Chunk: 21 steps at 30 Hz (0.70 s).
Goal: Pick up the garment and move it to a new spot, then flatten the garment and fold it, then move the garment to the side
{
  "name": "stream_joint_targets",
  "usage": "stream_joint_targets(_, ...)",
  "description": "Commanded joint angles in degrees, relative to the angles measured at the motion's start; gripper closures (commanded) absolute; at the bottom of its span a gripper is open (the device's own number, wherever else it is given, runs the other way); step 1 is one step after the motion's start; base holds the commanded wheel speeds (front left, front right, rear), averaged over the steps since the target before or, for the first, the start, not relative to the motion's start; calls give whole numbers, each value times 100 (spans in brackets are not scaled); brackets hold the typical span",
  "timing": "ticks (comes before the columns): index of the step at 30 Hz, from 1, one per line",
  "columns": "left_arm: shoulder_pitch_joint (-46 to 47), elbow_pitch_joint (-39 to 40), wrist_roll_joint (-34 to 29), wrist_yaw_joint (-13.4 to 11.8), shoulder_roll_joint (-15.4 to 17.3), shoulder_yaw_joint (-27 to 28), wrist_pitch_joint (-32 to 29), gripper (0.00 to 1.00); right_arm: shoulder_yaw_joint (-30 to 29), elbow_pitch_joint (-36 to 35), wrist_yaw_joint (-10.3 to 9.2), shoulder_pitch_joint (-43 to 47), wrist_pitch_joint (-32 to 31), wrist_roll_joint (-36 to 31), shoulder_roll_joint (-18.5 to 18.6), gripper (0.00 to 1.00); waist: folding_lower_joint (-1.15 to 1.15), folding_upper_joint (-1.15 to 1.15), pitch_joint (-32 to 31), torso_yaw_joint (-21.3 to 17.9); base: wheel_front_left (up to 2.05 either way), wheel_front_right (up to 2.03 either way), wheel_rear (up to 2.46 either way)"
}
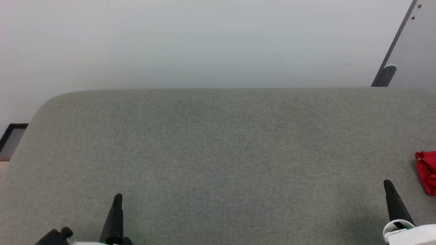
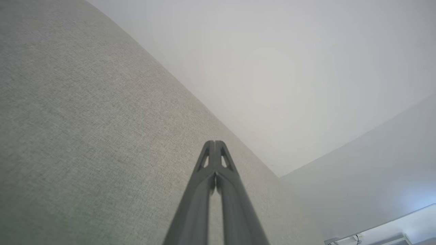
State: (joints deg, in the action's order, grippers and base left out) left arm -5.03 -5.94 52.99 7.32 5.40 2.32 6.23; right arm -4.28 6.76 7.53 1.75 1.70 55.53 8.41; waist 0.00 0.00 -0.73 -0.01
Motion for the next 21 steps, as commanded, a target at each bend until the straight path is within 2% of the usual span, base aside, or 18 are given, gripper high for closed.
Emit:
stream_joint_targets(1, 138, 32, 191, 14, 34, 17, -33, 100, -38, -23, -2, -134, -34, 177, -2, 100, 0, 0, 2, 0, 0, 0, 0)
stream_joint_targets(21, 450, -221, 1420, 18, 8, 57, -347, 100, -86, 207, -3, -352, -271, 1263, -164, 100, 0, 0, 23, 0, 0, 0, 0)
